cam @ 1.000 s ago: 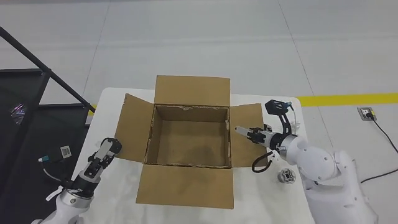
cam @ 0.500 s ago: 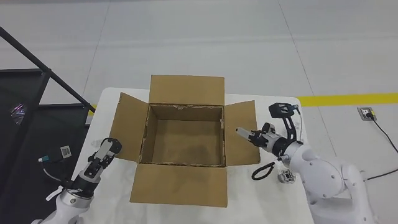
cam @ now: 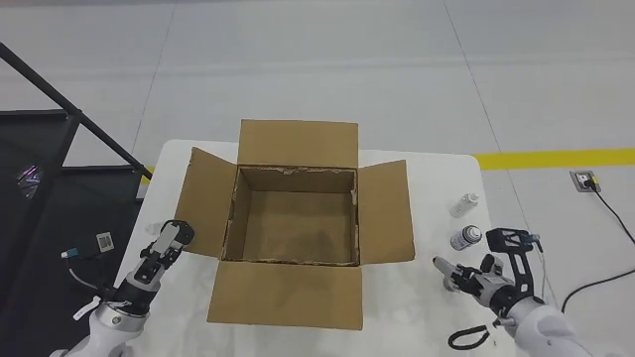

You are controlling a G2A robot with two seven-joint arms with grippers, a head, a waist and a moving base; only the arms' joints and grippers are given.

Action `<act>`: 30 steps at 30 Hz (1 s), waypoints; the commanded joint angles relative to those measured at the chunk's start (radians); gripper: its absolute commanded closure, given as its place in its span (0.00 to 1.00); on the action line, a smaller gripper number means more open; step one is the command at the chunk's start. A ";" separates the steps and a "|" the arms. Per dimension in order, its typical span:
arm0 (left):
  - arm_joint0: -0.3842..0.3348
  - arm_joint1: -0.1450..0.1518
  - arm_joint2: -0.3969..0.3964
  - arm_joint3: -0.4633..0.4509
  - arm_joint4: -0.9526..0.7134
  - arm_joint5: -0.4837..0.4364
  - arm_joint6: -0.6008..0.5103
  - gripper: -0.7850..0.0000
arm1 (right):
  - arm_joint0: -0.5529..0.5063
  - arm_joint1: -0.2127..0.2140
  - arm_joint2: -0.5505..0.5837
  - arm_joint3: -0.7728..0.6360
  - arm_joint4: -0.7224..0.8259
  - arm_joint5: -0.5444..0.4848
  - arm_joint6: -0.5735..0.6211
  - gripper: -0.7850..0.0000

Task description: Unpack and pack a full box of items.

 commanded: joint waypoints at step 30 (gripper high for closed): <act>0.000 0.000 0.000 0.000 0.000 0.000 0.000 0.00 | 0.217 0.000 -0.171 0.398 -0.257 0.172 0.090 0.80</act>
